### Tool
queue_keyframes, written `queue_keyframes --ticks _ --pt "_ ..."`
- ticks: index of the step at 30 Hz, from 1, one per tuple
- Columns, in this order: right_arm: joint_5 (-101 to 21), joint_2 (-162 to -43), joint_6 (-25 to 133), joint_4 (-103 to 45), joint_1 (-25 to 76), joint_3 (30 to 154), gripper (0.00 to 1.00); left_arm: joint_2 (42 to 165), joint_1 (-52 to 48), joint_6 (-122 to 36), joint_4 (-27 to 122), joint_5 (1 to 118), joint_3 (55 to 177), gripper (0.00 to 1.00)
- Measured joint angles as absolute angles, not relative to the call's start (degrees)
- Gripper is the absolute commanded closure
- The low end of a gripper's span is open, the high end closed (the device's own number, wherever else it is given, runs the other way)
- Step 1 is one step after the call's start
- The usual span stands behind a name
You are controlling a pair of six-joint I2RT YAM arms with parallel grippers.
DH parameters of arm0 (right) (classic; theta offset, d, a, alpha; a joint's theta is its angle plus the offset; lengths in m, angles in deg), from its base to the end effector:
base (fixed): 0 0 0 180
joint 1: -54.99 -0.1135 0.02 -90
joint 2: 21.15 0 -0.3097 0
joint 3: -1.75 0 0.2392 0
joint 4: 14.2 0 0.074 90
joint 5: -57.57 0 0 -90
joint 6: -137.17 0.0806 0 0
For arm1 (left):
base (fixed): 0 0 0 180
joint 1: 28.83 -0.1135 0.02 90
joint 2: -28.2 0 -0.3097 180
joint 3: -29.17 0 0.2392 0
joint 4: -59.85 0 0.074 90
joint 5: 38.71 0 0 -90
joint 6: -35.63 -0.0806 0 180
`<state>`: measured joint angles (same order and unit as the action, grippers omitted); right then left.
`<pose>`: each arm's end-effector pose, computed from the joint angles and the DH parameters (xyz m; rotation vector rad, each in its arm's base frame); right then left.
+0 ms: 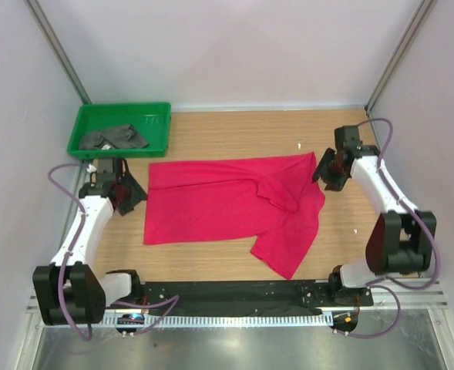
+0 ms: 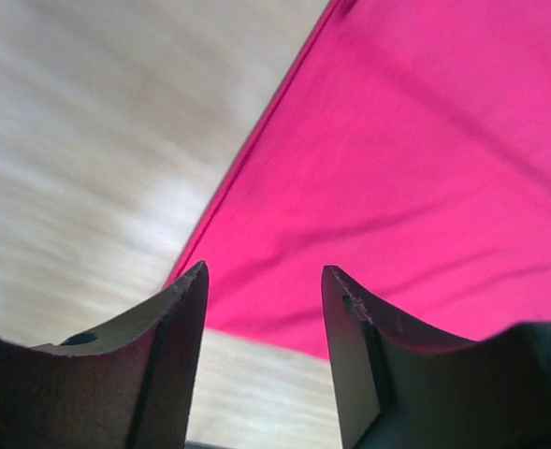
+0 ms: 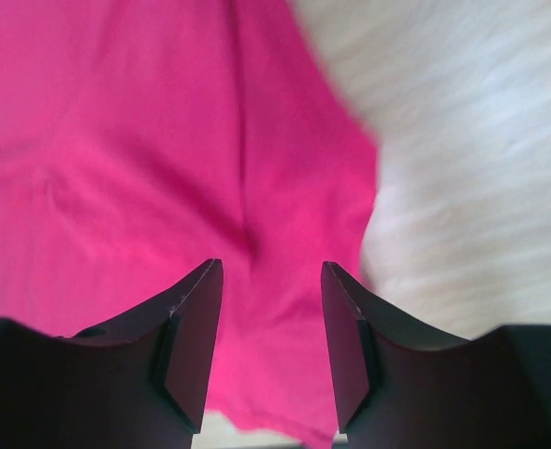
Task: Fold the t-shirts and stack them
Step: Fold the tshirt
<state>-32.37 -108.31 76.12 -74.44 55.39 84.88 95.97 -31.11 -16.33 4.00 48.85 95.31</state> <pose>0.3104 -0.0023 0.2667 0.6849 2.6139 0.1508 0.2247 0.0124 0.2631 -0.9053 2.4192 -0.1789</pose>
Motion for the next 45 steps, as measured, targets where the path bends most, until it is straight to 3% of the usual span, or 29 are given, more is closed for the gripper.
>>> queue_keyframes --ticks 7,15,21,45 --pt "-35.6 -93.1 83.5 -75.6 38.7 70.5 0.50 91.8 -30.4 -8.6 0.3 50.4 82.5 0.53" --pt "-35.5 -87.1 91.0 -79.7 32.5 59.8 0.46 87.8 -30.3 1.1 -2.8 49.8 78.0 0.50" --pt "-32.3 -78.9 98.2 -80.2 32.1 53.9 0.48 87.7 -30.3 4.5 -2.8 49.4 76.5 0.50" --pt "-28.9 -80.6 101.0 -78.1 36.0 46.0 0.49 91.4 -30.3 7.7 -0.1 46.8 75.0 0.54"
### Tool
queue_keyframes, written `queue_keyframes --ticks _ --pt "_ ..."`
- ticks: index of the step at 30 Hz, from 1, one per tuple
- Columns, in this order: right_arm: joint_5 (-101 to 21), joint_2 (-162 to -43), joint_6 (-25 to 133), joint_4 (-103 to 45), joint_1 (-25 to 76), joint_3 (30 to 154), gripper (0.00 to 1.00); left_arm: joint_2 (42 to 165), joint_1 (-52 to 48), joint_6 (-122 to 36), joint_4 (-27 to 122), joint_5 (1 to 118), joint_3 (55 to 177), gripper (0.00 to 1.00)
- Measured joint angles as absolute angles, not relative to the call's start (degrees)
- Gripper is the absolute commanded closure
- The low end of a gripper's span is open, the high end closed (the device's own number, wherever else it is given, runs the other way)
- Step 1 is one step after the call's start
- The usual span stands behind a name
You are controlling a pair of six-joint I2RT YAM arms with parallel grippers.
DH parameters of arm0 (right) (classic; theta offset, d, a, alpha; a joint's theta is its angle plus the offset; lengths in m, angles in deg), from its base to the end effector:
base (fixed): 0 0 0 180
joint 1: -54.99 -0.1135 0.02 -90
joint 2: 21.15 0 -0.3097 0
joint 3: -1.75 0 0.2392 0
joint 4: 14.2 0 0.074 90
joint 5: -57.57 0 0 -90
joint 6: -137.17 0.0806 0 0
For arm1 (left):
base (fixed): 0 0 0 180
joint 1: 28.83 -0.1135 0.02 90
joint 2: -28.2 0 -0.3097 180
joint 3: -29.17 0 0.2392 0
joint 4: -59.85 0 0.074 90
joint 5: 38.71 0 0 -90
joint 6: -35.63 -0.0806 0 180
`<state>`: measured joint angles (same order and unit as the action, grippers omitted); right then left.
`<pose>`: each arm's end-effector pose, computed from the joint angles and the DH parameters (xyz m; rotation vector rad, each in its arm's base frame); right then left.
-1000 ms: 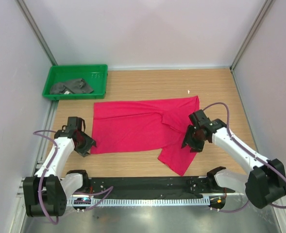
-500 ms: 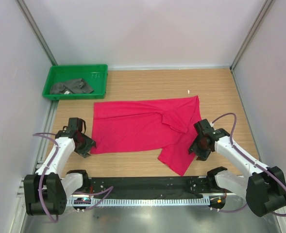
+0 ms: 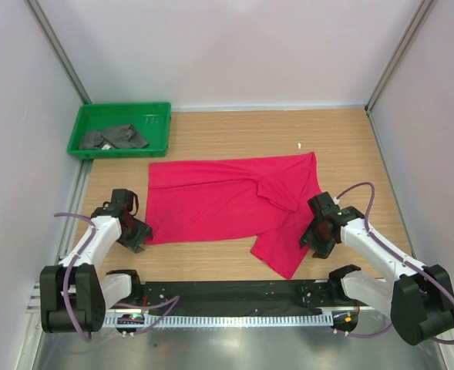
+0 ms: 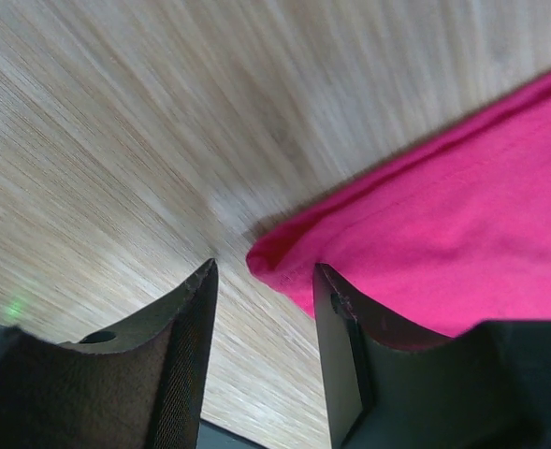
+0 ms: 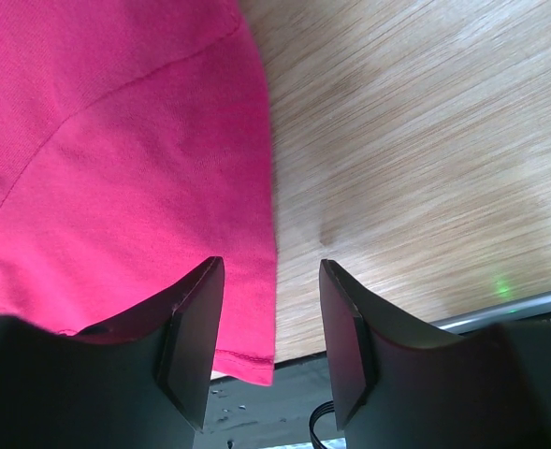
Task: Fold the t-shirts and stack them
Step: Fold the tshirt
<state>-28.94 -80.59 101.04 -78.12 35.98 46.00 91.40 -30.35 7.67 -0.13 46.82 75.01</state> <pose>0.1175 0.0353 0.1658 0.8922 2.8131 0.0948 0.1423 0.0101 0.1680 -1.5438 2.4679 -0.0646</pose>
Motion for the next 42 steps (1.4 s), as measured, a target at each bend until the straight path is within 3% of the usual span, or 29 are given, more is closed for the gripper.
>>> queue_keyframes --ticks 16,29,36,40,42 --pt "-29.9 -83.8 100.4 -74.0 36.0 45.3 0.58 94.3 -30.4 8.2 0.4 46.6 74.7 0.66" --pt "-31.8 -85.2 101.4 -73.2 36.1 45.2 0.98 94.5 -30.4 7.1 0.0 46.3 74.8 0.73" --pt "-32.0 -82.8 101.7 -72.5 36.1 44.2 0.99 94.5 -30.4 6.3 0.7 46.3 74.8 0.85" --pt "-30.5 -78.3 101.8 -74.6 37.0 44.2 0.99 94.1 -30.4 5.9 1.4 45.8 74.8 1.00" --pt "-30.0 -75.6 101.8 -75.9 38.1 44.4 0.99 93.3 -30.4 5.6 1.4 45.4 74.8 1.00"
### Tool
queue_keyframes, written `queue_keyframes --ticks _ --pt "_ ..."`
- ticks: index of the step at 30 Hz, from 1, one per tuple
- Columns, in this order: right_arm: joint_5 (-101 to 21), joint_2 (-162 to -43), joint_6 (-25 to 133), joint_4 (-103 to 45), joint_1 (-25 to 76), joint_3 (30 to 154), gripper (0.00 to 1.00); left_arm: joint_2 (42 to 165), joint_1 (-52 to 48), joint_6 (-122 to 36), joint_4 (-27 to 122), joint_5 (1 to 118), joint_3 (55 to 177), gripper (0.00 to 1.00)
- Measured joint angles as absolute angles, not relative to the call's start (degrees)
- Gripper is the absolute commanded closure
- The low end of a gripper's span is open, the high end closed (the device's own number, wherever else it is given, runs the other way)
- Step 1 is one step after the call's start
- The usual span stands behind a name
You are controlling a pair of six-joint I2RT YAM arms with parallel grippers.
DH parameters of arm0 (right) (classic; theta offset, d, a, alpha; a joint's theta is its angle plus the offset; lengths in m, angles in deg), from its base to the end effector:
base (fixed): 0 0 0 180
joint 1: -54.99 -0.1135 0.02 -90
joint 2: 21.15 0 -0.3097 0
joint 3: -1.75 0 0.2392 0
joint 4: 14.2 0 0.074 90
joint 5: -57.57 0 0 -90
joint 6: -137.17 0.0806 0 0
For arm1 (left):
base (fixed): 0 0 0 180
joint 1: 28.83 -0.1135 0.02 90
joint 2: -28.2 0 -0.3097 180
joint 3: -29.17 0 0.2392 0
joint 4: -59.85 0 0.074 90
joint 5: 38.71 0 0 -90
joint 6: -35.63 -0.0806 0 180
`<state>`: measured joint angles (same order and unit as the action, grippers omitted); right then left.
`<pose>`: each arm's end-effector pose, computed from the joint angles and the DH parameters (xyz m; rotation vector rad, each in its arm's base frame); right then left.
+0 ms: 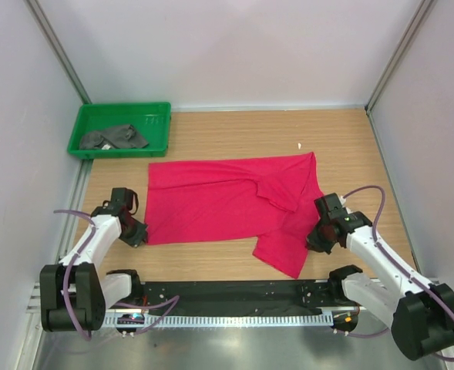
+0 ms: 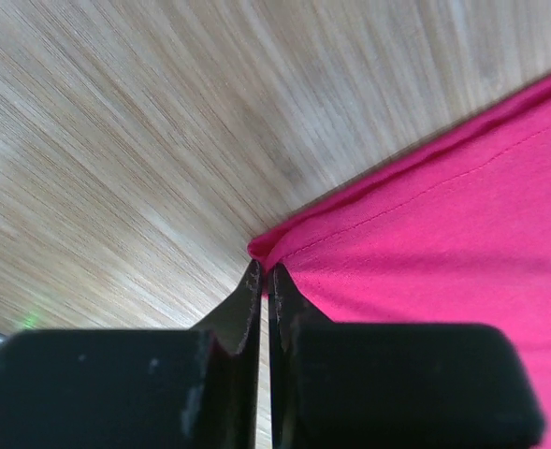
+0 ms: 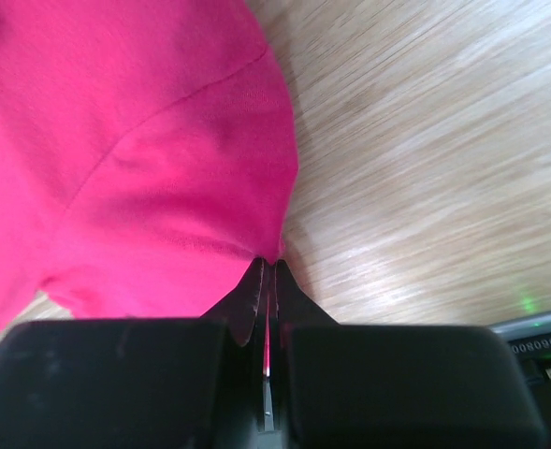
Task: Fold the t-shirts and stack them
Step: Fold the tshirt
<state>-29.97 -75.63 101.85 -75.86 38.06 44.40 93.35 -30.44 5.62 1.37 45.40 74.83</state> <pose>0.1140 0.0311 0.1684 0.9391 2.7190 0.1941 0.1472 0.0124 0.1639 -1.5028 2.4901 -0.0188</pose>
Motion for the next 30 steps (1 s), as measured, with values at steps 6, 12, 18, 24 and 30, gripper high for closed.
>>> queue_keyframes --ticks 6,12,18,24,30 --pt "-29.3 -72.9 101.5 -79.5 39.9 47.1 0.99 91.1 -30.5 5.4 0.9 44.9 74.8 1.00" --pt "-28.7 -72.1 98.3 -81.7 42.5 51.5 0.99 91.3 -30.5 5.2 -0.1 44.8 75.3 1.00" --pt "-28.8 -76.8 93.1 -81.1 44.9 58.8 0.99 93.4 -30.5 3.3 -1.3 44.4 79.6 1.00" --pt "-29.0 -84.8 88.6 -78.9 46.3 66.6 0.99 97.9 -30.5 -0.8 -0.9 44.4 87.8 1.00" --pt "-29.9 -92.9 85.3 -76.3 47.7 73.3 0.99 104.9 -30.5 -4.1 -0.3 44.6 95.2 1.00"
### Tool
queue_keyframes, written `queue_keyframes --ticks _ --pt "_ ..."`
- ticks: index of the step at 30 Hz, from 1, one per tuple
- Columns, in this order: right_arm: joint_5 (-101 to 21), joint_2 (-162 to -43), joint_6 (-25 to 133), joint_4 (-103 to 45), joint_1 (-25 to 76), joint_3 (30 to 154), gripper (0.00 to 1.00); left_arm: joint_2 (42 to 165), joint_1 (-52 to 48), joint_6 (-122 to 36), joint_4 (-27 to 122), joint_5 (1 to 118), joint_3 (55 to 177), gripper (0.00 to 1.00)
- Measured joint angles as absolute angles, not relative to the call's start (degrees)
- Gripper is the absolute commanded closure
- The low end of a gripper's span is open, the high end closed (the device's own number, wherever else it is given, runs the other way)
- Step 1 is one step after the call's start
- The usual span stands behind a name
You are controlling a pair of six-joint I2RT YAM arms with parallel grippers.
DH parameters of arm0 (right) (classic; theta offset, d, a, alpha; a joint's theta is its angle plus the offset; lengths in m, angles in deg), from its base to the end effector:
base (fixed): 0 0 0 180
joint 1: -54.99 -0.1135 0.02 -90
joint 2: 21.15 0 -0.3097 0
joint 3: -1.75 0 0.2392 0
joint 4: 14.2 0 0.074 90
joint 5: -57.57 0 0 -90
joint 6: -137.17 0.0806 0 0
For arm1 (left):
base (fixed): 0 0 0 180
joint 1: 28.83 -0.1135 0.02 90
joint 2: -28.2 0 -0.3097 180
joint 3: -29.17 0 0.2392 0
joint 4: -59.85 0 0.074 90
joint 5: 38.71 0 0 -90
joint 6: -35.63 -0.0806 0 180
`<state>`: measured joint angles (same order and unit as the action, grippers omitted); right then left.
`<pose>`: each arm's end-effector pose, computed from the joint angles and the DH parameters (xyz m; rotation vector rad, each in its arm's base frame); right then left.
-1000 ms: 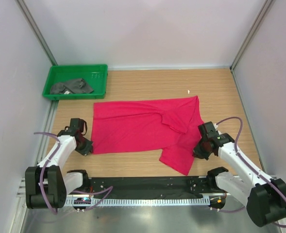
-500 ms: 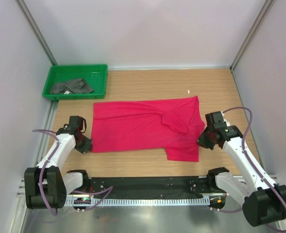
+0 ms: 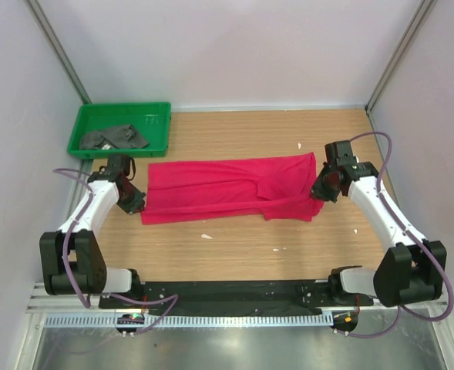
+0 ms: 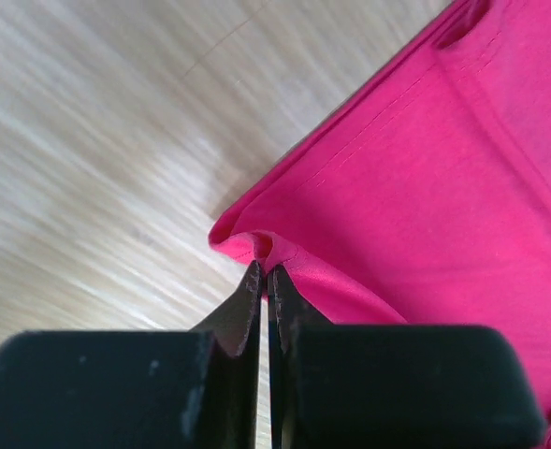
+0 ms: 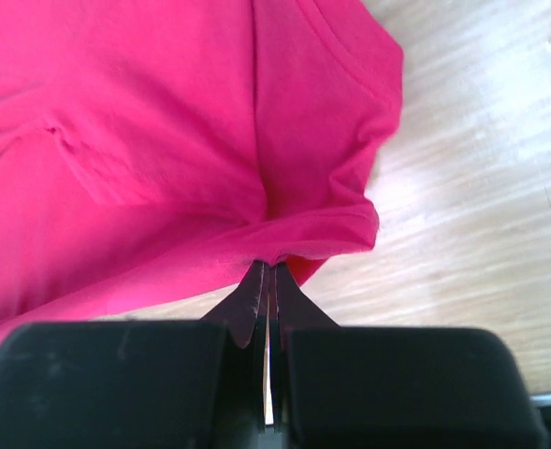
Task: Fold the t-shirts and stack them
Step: Fold the tshirt
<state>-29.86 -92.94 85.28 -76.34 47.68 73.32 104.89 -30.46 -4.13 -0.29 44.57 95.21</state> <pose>0.2327 0.0262 0.2699 0.7240 2.5728 0.1985 0.2341 0.0161 0.2252 -1.2443 2.4952 -0.0450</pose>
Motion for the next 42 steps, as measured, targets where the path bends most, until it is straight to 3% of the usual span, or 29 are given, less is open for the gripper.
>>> queue_keyframes --ticks 18,42 --pt "-34.8 -111.9 80.7 -72.7 51.1 86.3 0.99 125.0 -30.5 -7.0 0.4 45.7 111.0 1.00" --pt "-38.1 -121.4 80.1 -70.4 53.8 90.7 0.99 135.9 -30.5 -7.2 -0.3 46.0 120.4 1.00"
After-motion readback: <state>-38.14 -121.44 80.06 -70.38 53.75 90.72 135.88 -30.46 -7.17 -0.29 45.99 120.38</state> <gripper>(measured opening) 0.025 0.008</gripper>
